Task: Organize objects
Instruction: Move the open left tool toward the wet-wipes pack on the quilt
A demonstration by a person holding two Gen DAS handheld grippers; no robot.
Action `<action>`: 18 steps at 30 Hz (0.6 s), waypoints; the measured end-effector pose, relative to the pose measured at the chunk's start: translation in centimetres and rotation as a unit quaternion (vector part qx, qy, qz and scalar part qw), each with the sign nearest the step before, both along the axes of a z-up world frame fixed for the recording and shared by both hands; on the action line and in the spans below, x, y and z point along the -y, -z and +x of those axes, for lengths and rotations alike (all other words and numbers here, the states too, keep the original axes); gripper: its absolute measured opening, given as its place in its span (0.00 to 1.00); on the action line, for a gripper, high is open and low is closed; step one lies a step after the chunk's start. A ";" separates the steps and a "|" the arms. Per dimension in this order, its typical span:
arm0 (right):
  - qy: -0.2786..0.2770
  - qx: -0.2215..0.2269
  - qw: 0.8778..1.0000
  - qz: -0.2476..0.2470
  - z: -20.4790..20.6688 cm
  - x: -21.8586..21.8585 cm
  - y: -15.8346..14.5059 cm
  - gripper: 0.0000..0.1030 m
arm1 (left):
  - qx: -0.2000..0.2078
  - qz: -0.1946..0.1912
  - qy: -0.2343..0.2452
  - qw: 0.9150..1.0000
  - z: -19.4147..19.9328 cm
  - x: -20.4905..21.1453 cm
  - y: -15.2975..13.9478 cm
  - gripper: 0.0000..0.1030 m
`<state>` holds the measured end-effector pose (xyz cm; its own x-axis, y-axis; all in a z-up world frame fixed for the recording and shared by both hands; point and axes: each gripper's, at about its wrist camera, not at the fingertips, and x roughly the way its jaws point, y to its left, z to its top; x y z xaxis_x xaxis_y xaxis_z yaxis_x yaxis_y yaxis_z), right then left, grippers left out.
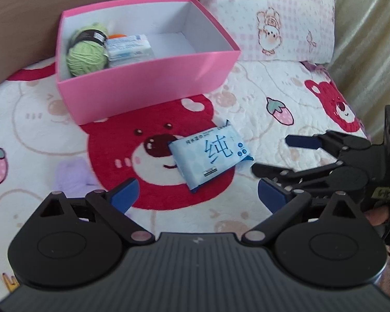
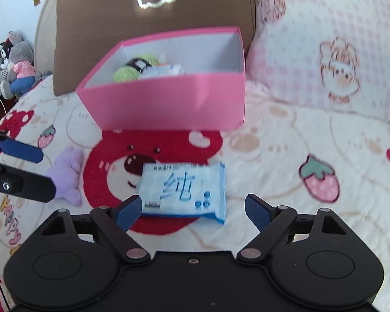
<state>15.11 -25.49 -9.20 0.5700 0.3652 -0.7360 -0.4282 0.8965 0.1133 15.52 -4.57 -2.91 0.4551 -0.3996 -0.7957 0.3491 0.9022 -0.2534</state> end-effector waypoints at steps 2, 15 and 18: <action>-0.002 -0.013 1.000 0.005 0.1 -0.1 0.9 0.86 | 0.002 0.000 0.006 1.000 0.3 0.5 0.6 0.94; -0.012 -0.074 0.995 0.069 -0.5 -2.1 5.3 0.68 | -0.039 -0.010 0.064 0.997 6.2 3.0 5.8 0.67; -0.004 -0.074 0.994 0.083 -0.5 -2.3 6.1 0.67 | -0.030 -0.009 0.064 0.997 7.5 3.3 7.1 0.56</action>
<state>14.60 -23.18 -15.30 0.4576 0.4925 -0.7403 -0.4024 0.8572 0.3215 22.99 -7.92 -9.98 0.3514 -0.4650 -0.8126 0.4440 0.8469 -0.2926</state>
